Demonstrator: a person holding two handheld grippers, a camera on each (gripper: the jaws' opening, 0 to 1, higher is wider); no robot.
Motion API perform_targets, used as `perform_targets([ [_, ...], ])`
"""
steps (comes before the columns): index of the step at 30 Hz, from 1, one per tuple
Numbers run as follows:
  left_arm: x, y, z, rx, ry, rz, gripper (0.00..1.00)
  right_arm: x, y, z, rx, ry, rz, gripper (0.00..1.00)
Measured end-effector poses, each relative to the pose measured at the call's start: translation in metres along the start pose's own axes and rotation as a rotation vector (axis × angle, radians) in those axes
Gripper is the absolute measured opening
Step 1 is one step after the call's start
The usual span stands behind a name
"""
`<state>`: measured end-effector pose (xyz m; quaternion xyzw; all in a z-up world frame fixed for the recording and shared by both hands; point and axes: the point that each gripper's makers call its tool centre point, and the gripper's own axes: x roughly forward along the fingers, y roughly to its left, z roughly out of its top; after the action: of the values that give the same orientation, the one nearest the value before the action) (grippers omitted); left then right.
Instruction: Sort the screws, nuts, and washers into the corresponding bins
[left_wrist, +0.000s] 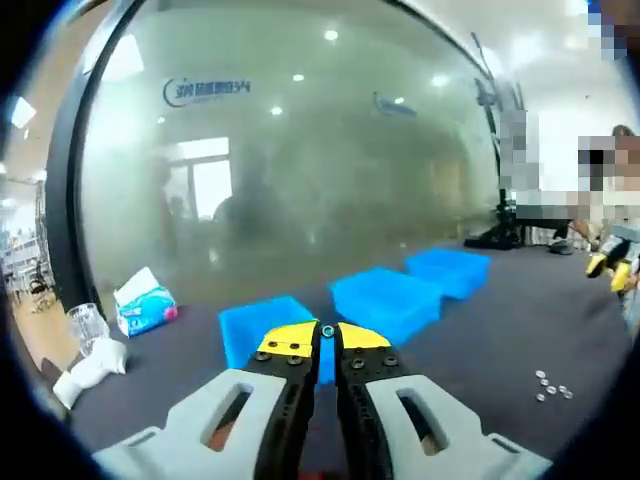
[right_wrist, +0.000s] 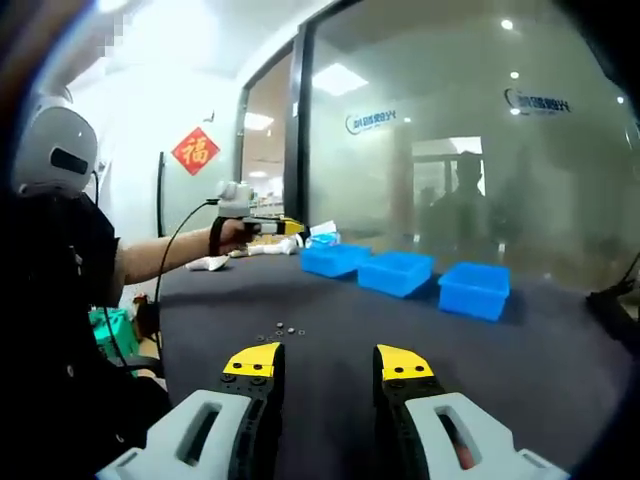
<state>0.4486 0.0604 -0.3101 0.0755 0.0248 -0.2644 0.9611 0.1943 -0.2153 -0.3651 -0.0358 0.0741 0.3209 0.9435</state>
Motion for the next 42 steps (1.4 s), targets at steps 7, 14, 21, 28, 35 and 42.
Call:
perform_targets([
  [7,0.044,0.023,-0.005,-0.022,0.073,0.05,0.02,-0.004,-0.002,-0.003,0.008,0.007,-0.013,0.32],
  [14,0.069,0.033,-0.024,-0.036,0.148,0.083,0.02,-0.008,-0.005,-0.003,0.013,0.006,-0.024,0.32],
  [21,0.074,0.041,-0.039,-0.05,0.181,0.104,0.04,-0.012,-0.005,-0.003,0.017,0.007,-0.03,0.32],
  [28,0.075,0.037,-0.038,-0.076,0.165,0.084,0.42,-0.013,-0.004,-0.002,0.02,0.0,-0.031,0.32],
  [35,0.059,0.032,-0.032,-0.088,0.149,0.066,0.41,-0.013,-0.006,-0.003,0.019,-0.004,-0.026,0.32],
  [42,0.025,0.016,-0.02,-0.076,0.11,0.03,0.4,-0.011,-0.007,-0.004,0.016,-0.004,-0.018,0.32],
])
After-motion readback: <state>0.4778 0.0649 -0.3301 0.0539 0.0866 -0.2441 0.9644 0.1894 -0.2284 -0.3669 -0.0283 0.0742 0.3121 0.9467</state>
